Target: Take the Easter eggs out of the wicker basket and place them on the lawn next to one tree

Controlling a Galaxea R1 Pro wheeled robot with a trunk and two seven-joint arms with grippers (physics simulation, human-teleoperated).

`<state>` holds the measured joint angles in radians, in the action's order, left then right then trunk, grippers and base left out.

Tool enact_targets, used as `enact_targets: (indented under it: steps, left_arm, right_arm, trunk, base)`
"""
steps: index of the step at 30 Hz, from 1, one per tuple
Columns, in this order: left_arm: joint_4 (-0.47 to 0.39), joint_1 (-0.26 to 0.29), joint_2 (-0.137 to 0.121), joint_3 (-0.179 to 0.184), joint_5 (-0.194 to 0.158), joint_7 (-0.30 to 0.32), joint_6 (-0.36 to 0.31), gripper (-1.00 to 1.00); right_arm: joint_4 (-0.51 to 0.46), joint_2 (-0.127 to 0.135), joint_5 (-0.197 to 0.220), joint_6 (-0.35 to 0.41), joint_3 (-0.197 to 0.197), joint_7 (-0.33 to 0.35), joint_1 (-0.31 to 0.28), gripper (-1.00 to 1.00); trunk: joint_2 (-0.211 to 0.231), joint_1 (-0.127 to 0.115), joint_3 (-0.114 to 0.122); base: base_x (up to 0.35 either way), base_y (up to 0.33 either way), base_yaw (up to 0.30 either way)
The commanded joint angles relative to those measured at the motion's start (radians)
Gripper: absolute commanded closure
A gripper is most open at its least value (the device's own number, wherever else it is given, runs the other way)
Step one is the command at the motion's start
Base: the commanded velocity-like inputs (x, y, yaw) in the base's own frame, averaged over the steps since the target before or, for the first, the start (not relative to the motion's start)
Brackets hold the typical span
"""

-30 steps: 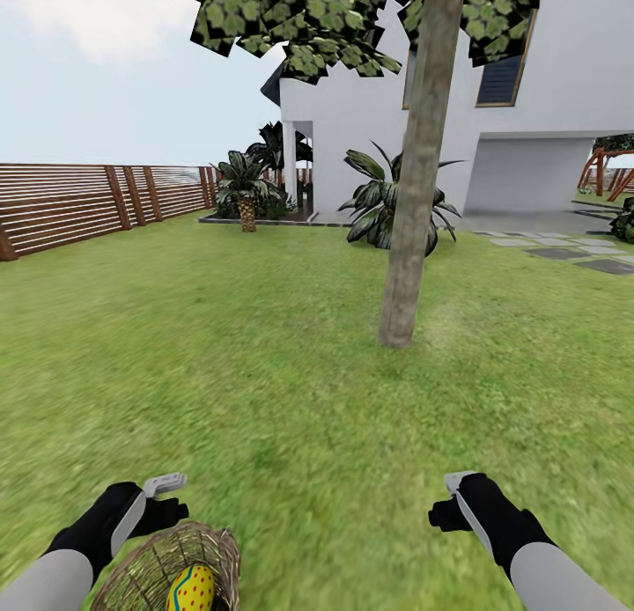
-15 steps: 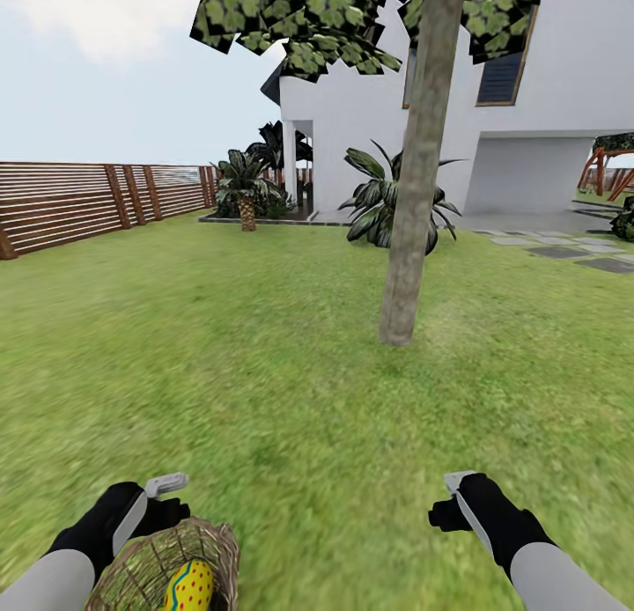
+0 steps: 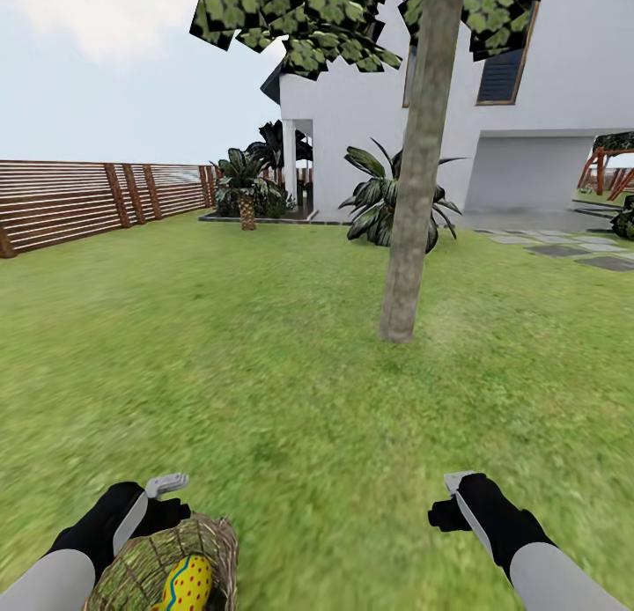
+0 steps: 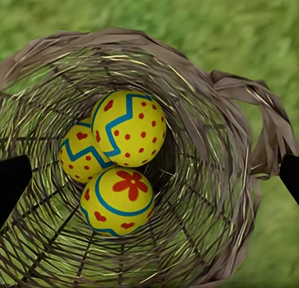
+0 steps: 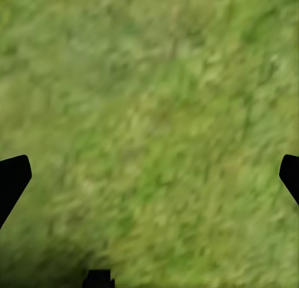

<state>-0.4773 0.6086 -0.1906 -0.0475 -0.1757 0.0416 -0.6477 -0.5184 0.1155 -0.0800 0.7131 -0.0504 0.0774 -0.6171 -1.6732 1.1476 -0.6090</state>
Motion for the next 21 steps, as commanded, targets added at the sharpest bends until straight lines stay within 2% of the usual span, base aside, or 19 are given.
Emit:
enact_targets:
  steps: [1,21]
  left_arm:
    - [-0.001,0.0,0.0,-0.005,0.0,0.003,-0.006,-1.0]
    - [-0.001,0.0,-0.014,-0.01,-0.001,0.004,-0.011,-1.0]
  right_arm:
    - [-0.002,0.001,-0.009,0.005,-0.005,0.008,0.0,-1.0]
    - [-0.001,-0.002,-0.009,-0.015,-0.006,0.009,-0.001,-1.0]
  trunk:
    - [-0.008,0.004,-0.004]
    - [-0.148,0.081,-0.067]
  base:
    - [0.0,0.0,0.0]
    - [0.0,0.0,0.0]
